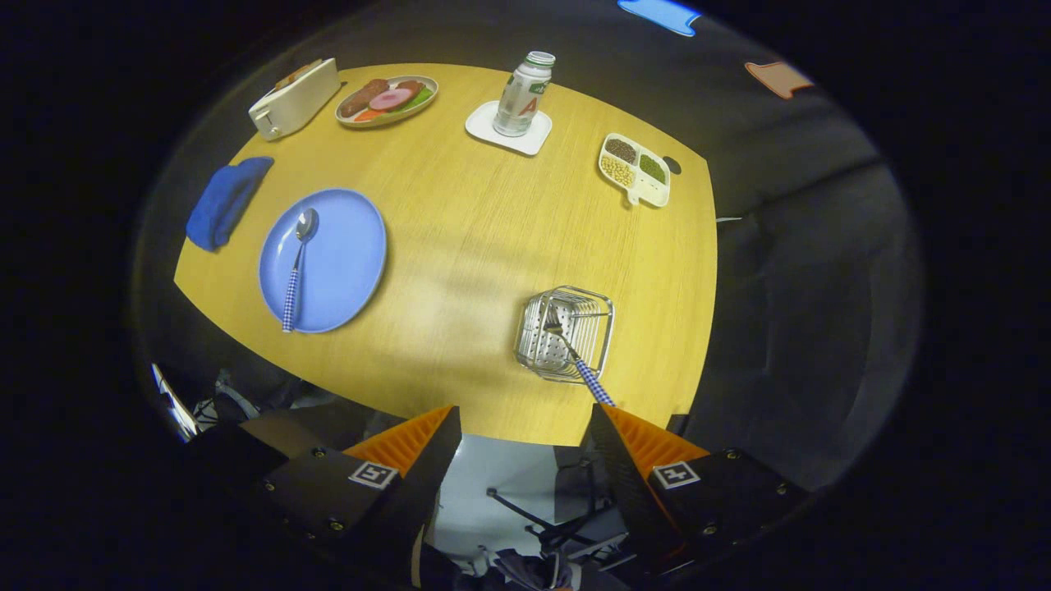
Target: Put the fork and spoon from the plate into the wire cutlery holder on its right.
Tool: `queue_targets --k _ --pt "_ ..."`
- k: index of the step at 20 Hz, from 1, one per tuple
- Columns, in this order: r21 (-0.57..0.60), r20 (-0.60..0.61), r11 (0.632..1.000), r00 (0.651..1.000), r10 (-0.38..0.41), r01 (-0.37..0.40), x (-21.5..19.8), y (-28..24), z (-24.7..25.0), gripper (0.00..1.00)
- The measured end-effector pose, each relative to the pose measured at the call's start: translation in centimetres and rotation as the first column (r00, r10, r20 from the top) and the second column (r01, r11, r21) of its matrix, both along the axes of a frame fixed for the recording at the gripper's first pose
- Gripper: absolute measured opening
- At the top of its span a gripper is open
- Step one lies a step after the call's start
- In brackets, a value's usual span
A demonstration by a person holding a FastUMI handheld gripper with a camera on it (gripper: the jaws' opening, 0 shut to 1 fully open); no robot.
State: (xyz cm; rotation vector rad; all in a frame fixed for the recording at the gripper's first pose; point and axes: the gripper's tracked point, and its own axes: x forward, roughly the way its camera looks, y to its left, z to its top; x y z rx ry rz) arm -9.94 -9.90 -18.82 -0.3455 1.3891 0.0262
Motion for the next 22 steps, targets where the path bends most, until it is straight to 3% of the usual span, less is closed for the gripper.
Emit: queue_targets --k 8,17,22 --pt "0.143 0.005 0.988 0.999 0.050 -0.050 -0.7 8.3 -2.6 0.97" --pt "0.253 0.068 0.950 0.983 0.170 -0.182 0.5 17.8 -4.5 0.97" --pt "0.279 0.106 0.943 0.982 0.155 -0.179 1.4 20.8 -6.7 0.97"
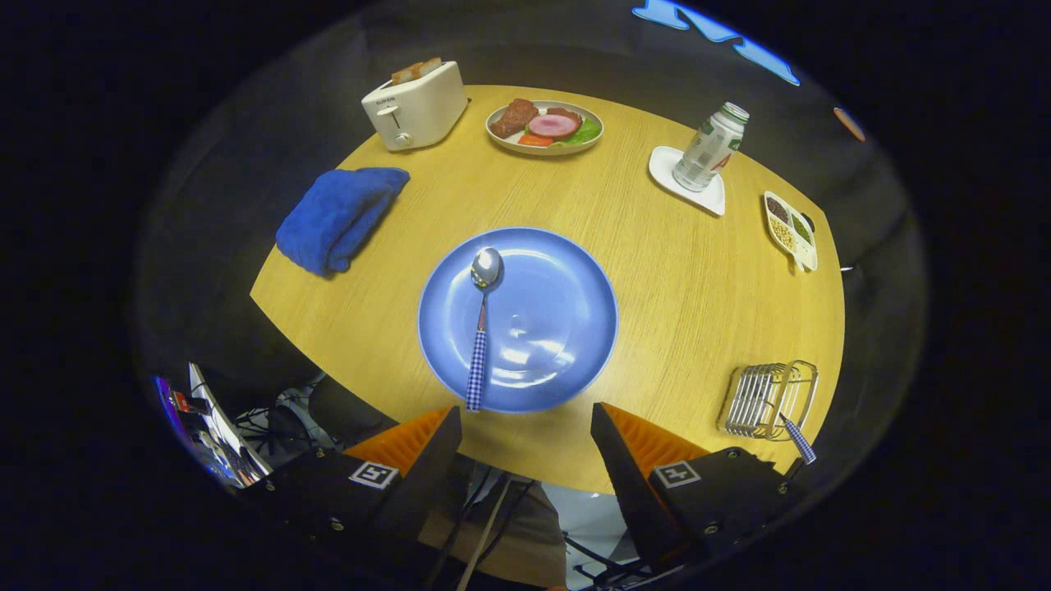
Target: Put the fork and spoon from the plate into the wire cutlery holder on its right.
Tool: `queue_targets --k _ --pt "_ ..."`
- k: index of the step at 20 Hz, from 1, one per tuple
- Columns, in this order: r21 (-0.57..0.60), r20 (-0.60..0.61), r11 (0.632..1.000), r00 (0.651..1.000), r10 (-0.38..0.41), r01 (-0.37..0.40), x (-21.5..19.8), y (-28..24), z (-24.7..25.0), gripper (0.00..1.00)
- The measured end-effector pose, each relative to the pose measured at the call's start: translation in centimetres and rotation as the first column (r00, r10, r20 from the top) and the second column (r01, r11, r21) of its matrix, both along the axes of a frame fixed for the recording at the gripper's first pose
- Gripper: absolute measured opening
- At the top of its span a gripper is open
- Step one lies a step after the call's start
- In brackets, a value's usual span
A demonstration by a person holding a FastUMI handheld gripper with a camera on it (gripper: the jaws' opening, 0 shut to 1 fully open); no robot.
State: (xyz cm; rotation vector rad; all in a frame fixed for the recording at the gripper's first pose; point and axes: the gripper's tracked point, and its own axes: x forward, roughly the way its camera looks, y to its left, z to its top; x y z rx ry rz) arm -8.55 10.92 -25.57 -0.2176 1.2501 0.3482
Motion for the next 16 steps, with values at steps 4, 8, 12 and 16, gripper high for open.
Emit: queue_targets --k 4,8,12,16 --pt "0.009 0.008 1.000 1.000 -0.008 0.008 0.3 1.9 -1.6 0.97" --pt "0.062 0.048 0.996 0.996 -0.069 0.066 1.6 3.2 -2.7 0.97" --pt "0.052 0.032 0.995 0.996 -0.084 0.083 1.6 3.8 -4.9 0.97" --pt "0.029 0.003 0.994 0.995 -0.102 0.102 1.5 3.7 -6.8 0.97"
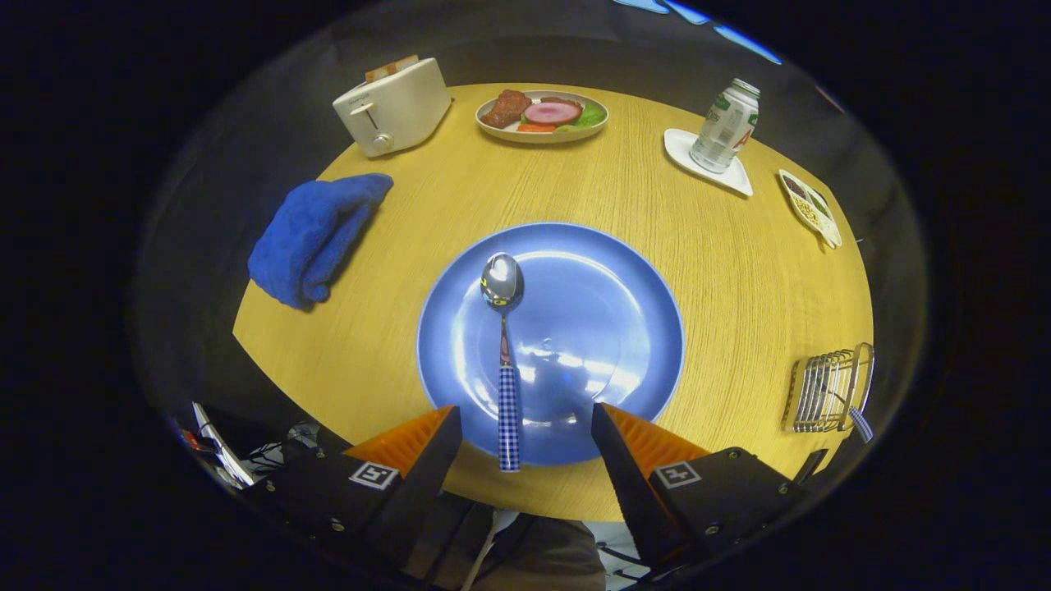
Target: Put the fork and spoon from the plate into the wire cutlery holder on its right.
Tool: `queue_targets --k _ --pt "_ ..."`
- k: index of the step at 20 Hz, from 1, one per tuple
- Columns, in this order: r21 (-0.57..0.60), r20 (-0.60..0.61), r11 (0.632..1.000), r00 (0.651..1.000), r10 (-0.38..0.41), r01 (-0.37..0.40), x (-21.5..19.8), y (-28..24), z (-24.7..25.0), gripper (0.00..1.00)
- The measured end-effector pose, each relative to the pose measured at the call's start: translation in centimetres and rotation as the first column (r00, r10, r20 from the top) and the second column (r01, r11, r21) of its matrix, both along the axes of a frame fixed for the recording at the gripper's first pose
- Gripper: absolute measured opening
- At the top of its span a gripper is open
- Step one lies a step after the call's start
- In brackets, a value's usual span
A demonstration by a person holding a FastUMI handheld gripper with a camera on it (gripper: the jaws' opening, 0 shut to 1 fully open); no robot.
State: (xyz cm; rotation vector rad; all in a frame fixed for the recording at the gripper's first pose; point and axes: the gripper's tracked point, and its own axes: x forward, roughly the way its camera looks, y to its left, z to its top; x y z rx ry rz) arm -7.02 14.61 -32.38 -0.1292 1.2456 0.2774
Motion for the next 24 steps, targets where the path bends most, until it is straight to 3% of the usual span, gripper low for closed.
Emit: queue_targets --k 7,9,10,11,15,16,24 --pt "-0.020 -0.077 0.999 0.997 0.028 -0.030 0.3 -0.2 -2.5 0.97" --pt "-0.027 -0.098 0.999 0.995 0.035 -0.038 0.3 -0.1 -2.9 0.54" --pt "-0.031 -0.114 0.998 0.992 0.051 -0.054 0.1 -0.1 -3.2 0.47" --pt "-0.046 -0.138 0.996 0.988 0.074 -0.081 -0.2 -0.3 -3.7 0.42" --pt "-0.069 -0.142 0.988 0.981 0.128 -0.139 0.1 -0.4 -5.0 0.42" --pt "-0.046 -0.156 0.988 0.978 0.137 -0.146 -0.1 -0.2 -3.2 0.02" --pt "-0.050 -0.173 0.966 0.955 0.240 -0.252 0.2 -0.5 -2.8 0.02"
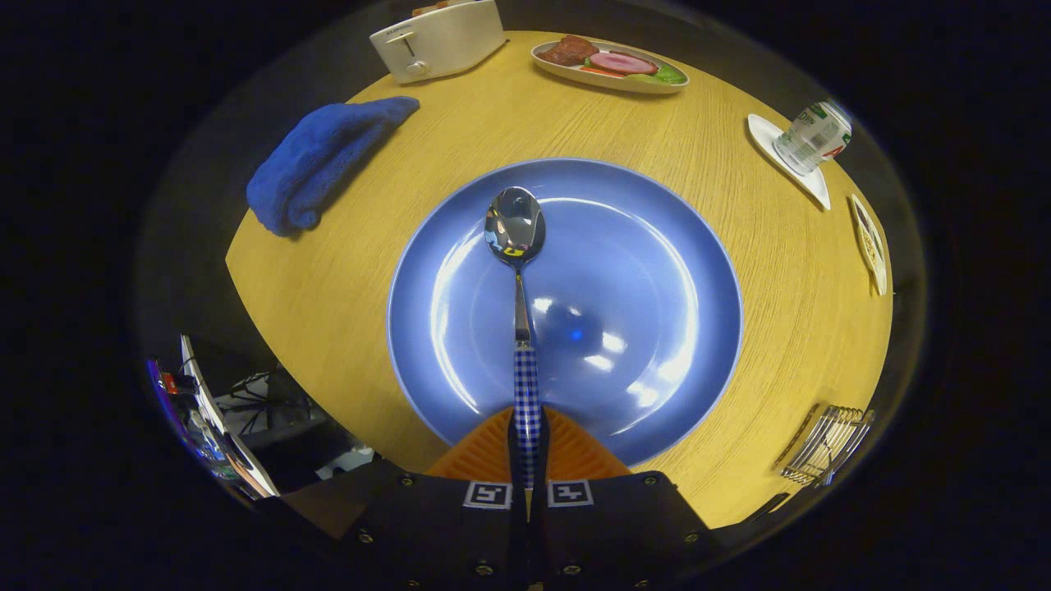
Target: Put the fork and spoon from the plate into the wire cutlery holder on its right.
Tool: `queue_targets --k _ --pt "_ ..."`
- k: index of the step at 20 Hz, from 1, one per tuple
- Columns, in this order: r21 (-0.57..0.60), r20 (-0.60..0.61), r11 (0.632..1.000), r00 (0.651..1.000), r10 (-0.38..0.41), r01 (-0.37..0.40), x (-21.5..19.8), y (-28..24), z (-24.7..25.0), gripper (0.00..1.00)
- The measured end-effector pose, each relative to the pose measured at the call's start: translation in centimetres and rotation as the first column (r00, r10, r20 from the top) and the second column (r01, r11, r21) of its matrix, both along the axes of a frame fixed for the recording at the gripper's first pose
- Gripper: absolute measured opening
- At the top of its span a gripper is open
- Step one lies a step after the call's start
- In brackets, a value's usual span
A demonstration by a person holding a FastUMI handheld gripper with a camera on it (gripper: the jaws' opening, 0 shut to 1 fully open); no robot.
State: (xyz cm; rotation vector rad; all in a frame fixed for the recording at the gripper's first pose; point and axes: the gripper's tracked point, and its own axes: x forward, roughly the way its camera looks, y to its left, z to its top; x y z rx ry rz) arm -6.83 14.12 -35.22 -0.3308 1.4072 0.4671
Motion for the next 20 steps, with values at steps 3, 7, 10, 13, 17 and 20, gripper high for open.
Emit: queue_targets --k 3,7,10,13,17,20 --pt "-0.006 0.012 1.000 1.000 0.006 -0.005 -0.1 -0.5 1.4 0.02" --pt "-0.043 -0.007 0.999 1.000 0.023 -0.024 -0.8 -2.7 3.8 0.02" --pt "-0.062 -0.033 0.998 0.999 -0.002 0.000 -1.5 -4.7 5.4 0.02" --pt "-0.080 -0.020 0.996 0.999 -0.029 0.027 -1.6 -6.4 6.7 0.02" --pt "-0.129 0.027 0.987 0.996 -0.088 0.091 -1.3 -9.4 8.4 0.02" --pt "-0.146 0.036 0.980 0.990 -0.134 0.138 -1.7 -11.4 9.8 0.02"
